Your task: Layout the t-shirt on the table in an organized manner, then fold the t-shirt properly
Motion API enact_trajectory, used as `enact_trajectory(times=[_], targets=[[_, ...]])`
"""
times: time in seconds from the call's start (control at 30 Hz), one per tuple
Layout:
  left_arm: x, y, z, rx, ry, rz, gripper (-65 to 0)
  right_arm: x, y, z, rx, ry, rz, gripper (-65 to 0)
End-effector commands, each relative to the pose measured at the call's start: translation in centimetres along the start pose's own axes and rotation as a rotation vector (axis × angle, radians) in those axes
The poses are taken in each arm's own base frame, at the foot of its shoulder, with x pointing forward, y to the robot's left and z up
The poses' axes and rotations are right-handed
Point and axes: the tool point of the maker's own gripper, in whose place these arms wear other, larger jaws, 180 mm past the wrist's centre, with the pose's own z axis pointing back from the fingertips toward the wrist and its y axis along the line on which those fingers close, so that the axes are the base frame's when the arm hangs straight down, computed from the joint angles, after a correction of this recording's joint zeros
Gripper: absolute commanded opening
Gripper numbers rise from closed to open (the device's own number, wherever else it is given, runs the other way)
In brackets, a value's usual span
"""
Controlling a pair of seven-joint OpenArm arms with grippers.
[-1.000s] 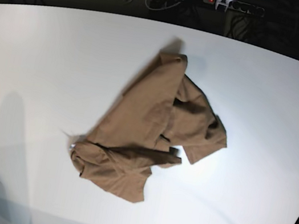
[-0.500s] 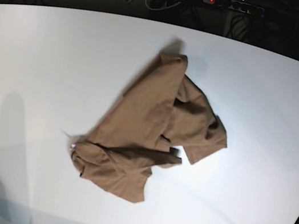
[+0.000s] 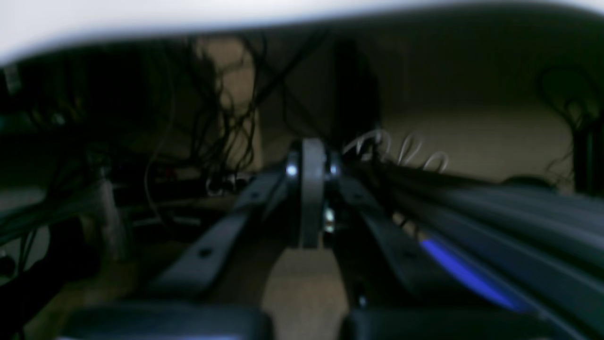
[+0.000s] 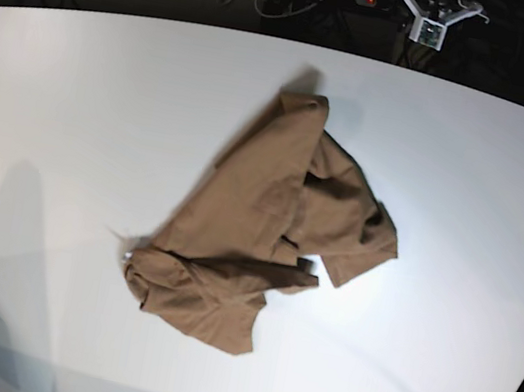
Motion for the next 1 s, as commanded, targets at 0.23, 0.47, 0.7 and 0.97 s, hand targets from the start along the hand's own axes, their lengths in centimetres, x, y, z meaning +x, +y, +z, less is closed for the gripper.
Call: enact_trajectory(times=[0.23,0.47,0.7,0.97], targets=[[4.4,-0.2,1.5,-0.005,-0.123,0.0,-65.0,6.4,1.6,-0.8,0.035,-0.189,-0.032,-65.0],[6.3,-0.6,1.2,-0.048,-0.171,0.09,-63.0,9.6,8.8,-1.2,0.231,-0.276,-0.096,-51.7],[8.8,-0.1,1.0,-0.164,-0.218,0.23,-32.5,11.3,14.1,-1.6,0.379,-0.254,-0.099,-31.3],[12.3,2.7,0.6,-0.19,-0.29,0.262,-19.3,16.5,19.1,-3.1,0.517,-0.289,-0.029,-30.2]])
